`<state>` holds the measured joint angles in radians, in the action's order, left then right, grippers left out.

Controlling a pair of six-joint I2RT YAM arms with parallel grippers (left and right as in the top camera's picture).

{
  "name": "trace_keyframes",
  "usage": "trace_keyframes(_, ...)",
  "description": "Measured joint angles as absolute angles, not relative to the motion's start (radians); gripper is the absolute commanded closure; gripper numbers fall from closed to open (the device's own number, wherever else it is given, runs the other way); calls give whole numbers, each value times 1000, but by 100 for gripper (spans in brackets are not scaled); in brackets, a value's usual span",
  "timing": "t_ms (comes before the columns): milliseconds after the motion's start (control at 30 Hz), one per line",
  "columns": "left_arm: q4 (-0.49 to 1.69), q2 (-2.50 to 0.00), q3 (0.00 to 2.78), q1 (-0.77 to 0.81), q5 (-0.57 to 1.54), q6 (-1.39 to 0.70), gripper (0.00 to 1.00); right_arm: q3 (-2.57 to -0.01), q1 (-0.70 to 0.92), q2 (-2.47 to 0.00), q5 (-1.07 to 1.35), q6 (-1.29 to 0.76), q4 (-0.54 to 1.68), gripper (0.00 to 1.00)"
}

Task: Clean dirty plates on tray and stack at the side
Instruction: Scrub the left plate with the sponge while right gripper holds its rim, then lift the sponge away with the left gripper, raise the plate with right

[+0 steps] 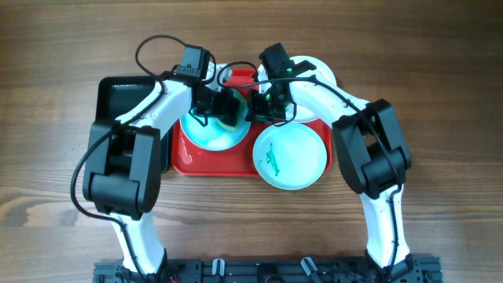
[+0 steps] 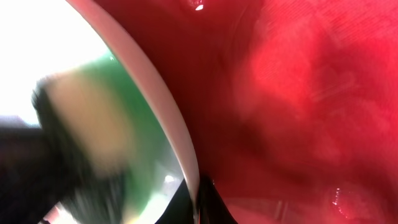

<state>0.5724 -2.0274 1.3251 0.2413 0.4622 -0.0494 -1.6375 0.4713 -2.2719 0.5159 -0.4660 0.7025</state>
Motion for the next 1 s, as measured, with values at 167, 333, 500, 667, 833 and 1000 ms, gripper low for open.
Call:
trace_keyframes(167,704,-2030,1321,239,524,-10,96,-1637,472,-2272,516,-466,704,96)
trace_keyframes(333,752,-2016,1328,242,246,-224,96,-1637,479,-2272,516,-466,699,96)
trace_keyframes(500,619,-2003,1328,242,-109,-353,96,-1637,479,-2272,517,-466,699,96)
trace_keyframes(667,588,-2014,1346,236,-174,-384,96,-1637,481,-2272,516,-471,691,96)
trace_keyframes(833,788,-2008,1474,183,-82,-391,96,-1637,481,-2272,516,-470,692,96)
trace_keyframes(1000,911,-1887,1570,105,-68,-391,96,-1639,481,-2268,513,-469,736,96)
